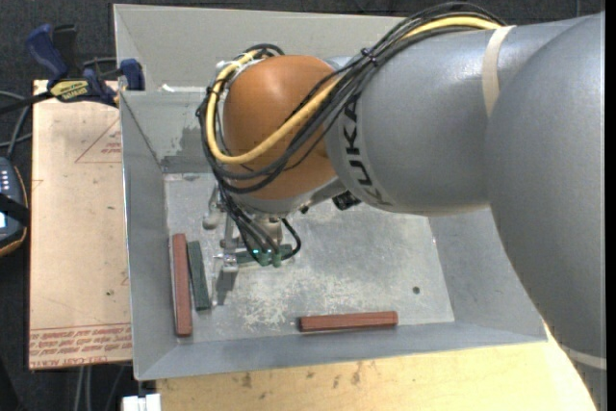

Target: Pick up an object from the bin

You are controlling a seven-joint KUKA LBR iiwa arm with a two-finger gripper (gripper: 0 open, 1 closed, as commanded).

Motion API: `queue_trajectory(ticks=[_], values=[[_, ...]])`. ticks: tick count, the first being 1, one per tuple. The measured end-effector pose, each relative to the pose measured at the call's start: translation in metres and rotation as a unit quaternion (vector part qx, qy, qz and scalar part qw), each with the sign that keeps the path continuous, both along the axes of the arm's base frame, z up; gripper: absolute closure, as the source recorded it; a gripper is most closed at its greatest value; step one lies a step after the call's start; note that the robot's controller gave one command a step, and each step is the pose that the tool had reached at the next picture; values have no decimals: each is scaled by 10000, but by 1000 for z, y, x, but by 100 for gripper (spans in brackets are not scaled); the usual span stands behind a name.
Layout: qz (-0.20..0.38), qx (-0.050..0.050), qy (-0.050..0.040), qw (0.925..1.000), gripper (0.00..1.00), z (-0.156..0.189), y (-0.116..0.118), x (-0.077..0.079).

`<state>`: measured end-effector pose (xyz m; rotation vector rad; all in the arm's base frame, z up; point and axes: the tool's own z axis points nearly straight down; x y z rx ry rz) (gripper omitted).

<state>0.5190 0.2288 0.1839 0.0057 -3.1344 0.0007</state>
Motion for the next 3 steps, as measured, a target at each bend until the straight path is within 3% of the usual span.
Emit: queue_trajectory(ticks=[1, 2, 3], values=[[-18, 7, -34, 10000, 0, 4, -1, 2], [584, 12, -50, 9983, 0, -54, -44, 11], [890, -3, -58, 9960, 0, -51, -89, 38]])
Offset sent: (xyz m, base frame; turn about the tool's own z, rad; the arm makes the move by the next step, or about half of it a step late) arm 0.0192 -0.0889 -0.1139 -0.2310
